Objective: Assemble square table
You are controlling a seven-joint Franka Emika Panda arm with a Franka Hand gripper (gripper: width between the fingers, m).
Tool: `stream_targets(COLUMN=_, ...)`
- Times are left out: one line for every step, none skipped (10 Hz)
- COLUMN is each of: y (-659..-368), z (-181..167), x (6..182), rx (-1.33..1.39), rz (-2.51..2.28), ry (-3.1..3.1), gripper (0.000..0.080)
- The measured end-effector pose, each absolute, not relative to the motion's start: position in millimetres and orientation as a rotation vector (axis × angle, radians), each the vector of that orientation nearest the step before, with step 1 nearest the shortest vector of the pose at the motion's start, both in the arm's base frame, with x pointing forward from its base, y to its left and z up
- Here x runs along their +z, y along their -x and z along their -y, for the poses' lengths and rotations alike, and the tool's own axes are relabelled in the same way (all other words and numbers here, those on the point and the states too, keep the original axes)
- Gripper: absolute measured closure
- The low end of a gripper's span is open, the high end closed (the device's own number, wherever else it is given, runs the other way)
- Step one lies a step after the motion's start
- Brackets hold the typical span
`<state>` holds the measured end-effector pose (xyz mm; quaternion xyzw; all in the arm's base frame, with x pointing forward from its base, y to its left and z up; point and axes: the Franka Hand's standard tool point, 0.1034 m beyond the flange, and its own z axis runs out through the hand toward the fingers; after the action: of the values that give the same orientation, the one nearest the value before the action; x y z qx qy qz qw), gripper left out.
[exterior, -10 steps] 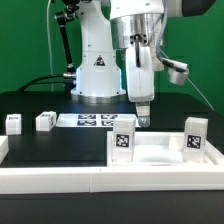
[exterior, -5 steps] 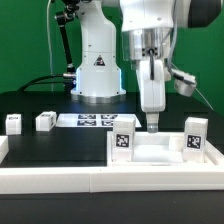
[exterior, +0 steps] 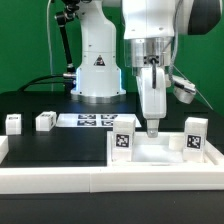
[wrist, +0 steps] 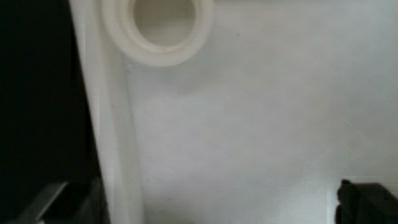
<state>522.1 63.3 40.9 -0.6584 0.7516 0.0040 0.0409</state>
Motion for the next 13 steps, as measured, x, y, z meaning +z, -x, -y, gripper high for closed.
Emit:
stream_targets(y=-515.3, z=-64.0, x=34.4, rx=0.007, rz=-2.305, ry=2.029, gripper=0.0151)
stream_targets(y=-508.9, z=-64.0, x=27.7, rx=0.014, rz=-2.31, ry=2.045, gripper=0.0151)
stream_targets(y=-505.8, z=-63.3, x=23.0, rx=0.018, rz=-2.316, ry=2.053, gripper=0.0151)
stream_targets(y=-504.0, z=-63.0, x=19.9, rx=0.02, rz=-2.319, ry=2.059, gripper=0.0151)
stream_targets(y=-501.0, z=-62.1, x=14.7, rx=0.024, rz=-2.324, ry=2.068, gripper=0.0151)
stream_targets(y=-498.7, z=-60.6, x=10.1, rx=0.027, rz=-2.326, ry=2.08, gripper=0.0151)
stream_targets(y=-498.7, z=-59.5, x=9.6, rx=0.026, rz=-2.321, ry=2.088, gripper=0.0151)
stream_targets(y=-498.8, z=-58.7, x=9.7, rx=0.025, rz=-2.319, ry=2.09, gripper=0.0151)
stream_targets(y=-498.8, z=-58.7, x=9.7, rx=0.025, rz=-2.319, ry=2.09, gripper=0.0279)
stream_targets(y=-498.7, z=-59.0, x=9.6, rx=0.026, rz=-2.319, ry=2.091, gripper=0.0418)
stream_targets(y=-498.3, z=-59.0, x=9.4, rx=0.027, rz=-2.319, ry=2.092, gripper=0.0566)
stream_targets(y=-495.5, z=-59.3, x=8.1, rx=0.039, rz=-2.323, ry=2.096, gripper=0.0566)
stream_targets(y=-493.2, z=-59.9, x=7.1, rx=0.05, rz=-2.32, ry=2.107, gripper=0.0729)
